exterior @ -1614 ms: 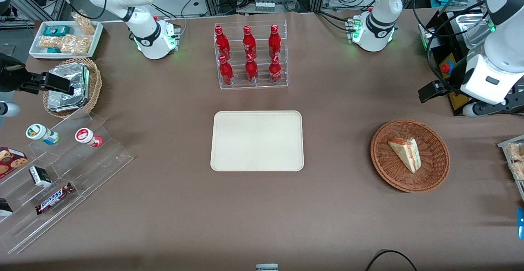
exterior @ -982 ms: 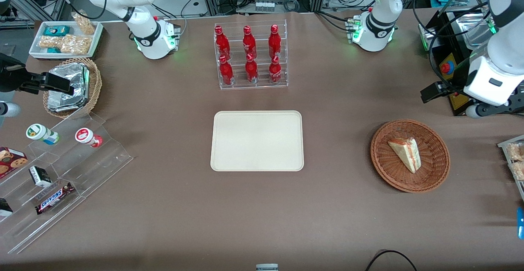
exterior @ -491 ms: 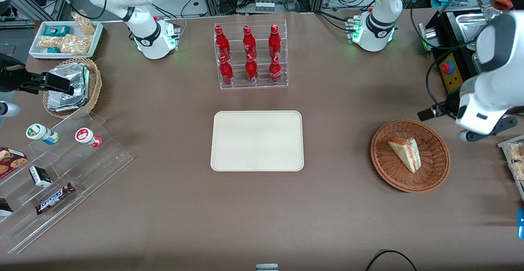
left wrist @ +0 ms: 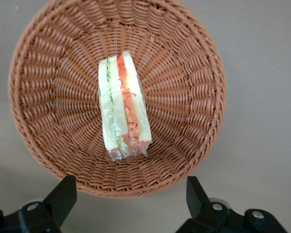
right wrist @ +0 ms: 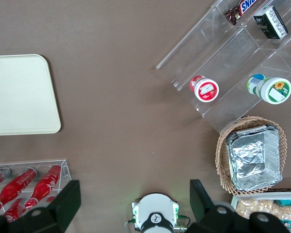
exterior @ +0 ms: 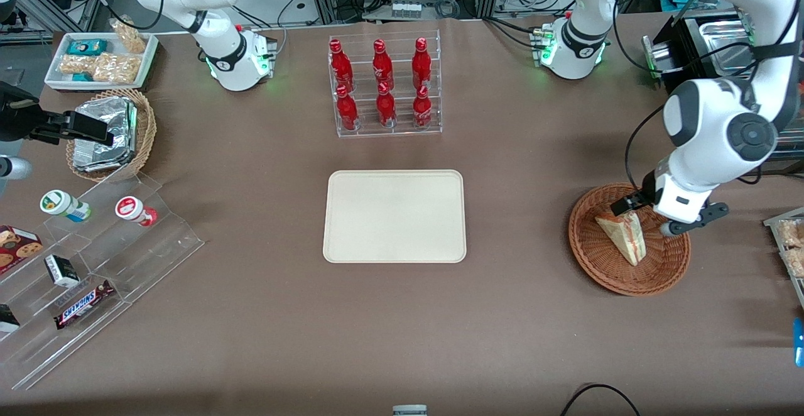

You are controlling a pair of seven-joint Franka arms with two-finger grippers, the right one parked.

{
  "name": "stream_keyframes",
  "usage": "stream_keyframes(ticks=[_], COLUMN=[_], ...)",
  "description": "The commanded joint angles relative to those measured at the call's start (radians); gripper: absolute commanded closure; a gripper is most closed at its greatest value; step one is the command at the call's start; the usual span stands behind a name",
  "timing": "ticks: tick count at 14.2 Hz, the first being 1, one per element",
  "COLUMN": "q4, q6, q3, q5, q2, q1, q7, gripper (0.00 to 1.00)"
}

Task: Place sandwich from basket to tray
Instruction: 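Lower the left gripper around the wrapped sandwich and close it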

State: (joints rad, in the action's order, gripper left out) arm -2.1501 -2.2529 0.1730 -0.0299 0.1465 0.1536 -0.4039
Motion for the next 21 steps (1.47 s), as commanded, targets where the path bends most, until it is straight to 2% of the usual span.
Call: stream_keyframes(ticks=[1,6,9,12,13,14,15,17,21], q4=[-0.001,0.002,0.012,0.006,0.013,0.012,0.010,0.009,0.028], q6=[-0.054,-0.215,-0.313,-0.347,-0.344,-0.341,-0.338,-0.335,-0.254], q3=[0.003,-0.029,-0.029,-0.030,-0.032,-0.041,-0.044,-0.046,-0.044], q5=[-0.004,0.008,0.010,0.007,0.013,0.010,0.005,0.004,-0.002], q2=[0.025,0.136,0.208,0.242,0.246,0.243,0.242,0.234,0.167], q1=[0.021,0.021,0.021,0.021,0.021,0.021,0.021,0.021,0.011], q7=[-0.018,-0.024,-0.147,-0.151,-0.183,-0.208,-0.208,-0.210,-0.210], gripper=[0.00,0.00,0.00,0.02,0.37,0.63,0.78,0.86,0.90])
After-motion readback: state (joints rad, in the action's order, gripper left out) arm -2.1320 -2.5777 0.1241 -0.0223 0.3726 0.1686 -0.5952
